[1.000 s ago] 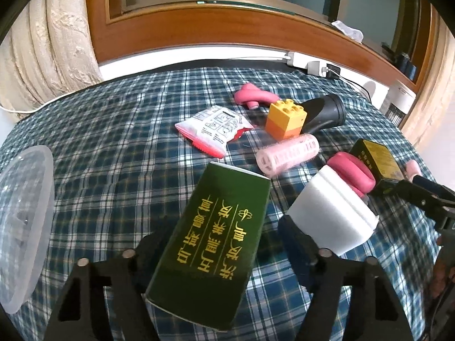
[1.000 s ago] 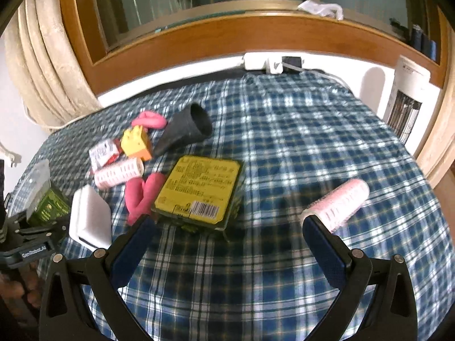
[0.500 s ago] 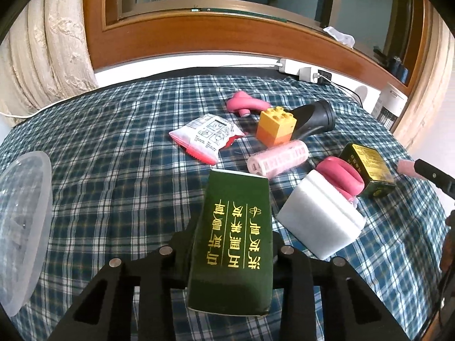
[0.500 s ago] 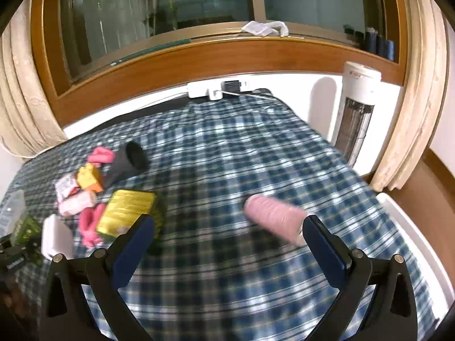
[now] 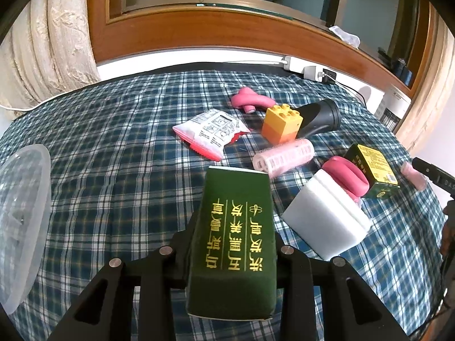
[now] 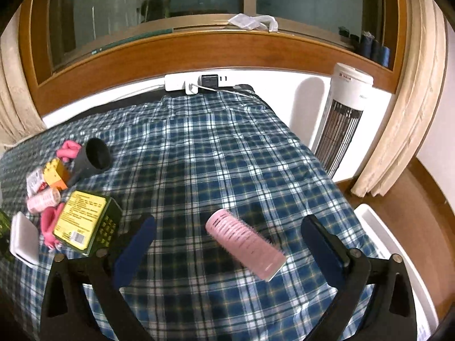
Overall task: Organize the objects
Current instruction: 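Grasp the pink hair roller with the right tool while the left tool holds the green box, then carry the green box and pink roller over the clear plastic bowl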
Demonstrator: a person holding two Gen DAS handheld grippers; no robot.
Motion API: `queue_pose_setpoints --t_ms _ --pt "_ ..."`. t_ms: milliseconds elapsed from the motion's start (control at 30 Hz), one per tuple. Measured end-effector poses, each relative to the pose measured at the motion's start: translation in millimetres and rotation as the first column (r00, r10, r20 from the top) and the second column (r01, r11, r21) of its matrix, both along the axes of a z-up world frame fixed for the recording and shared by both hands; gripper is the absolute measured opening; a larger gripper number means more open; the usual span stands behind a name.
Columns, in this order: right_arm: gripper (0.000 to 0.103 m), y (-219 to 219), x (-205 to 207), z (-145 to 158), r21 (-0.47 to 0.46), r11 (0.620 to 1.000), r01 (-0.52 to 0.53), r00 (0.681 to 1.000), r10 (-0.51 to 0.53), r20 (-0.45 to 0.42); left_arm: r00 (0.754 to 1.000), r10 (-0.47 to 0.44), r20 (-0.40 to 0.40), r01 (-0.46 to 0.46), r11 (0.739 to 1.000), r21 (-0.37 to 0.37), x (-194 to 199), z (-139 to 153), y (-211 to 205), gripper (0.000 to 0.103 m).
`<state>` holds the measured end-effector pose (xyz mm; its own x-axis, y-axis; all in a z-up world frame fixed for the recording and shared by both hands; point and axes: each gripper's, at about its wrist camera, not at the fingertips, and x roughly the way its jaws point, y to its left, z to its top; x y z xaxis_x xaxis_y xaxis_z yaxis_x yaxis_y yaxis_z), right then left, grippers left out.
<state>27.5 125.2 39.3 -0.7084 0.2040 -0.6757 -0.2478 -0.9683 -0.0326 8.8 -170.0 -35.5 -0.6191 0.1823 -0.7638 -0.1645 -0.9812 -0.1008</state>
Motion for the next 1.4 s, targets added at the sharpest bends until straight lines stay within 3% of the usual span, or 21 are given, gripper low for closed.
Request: queue_pose_setpoints --t_ms 133,267,333,533,667,767,1100,1400 --pt "0.071 3 -8 -11 -0.01 1.0 -0.009 0.999 0.009 0.051 1.0 0.0 0.009 0.0 1.0 0.012 -2 -1 -2 0.037" --pt "0.058 6 -10 -22 -0.015 1.0 -0.009 0.996 0.01 0.092 1.0 -0.002 0.009 0.002 1.0 0.01 -4 -1 -2 0.037" --pt "0.043 6 -6 -22 -0.004 1.0 -0.01 0.996 0.01 0.084 1.0 -0.002 0.01 0.002 1.0 0.011 -4 -1 -3 0.037" --pt "0.032 5 3 -17 -0.055 0.998 -0.017 0.998 0.02 0.058 1.0 0.008 0.024 -0.009 0.999 0.044 -8 0 -7 0.037" --pt "0.031 2 7 -10 -0.149 0.988 -0.05 0.998 0.053 0.017 0.999 0.017 0.032 -0.019 0.998 0.065 -11 0 -11 0.037" --pt "0.03 -10 9 -6 -0.165 0.983 -0.082 0.997 0.082 -0.007 0.999 0.017 0.027 -0.019 0.997 0.074 -10 1 -12 0.032" --pt "0.029 -49 14 13 -0.267 0.94 -0.212 0.977 0.194 -0.094 0.998 0.032 -0.048 -0.03 0.999 0.035 2 16 -16 0.032" --pt "0.029 -109 7 34 -0.361 0.854 -0.375 0.927 0.334 -0.173 0.989 0.079 -0.121 -0.078 0.997 0.013 15 30 -40 0.032"
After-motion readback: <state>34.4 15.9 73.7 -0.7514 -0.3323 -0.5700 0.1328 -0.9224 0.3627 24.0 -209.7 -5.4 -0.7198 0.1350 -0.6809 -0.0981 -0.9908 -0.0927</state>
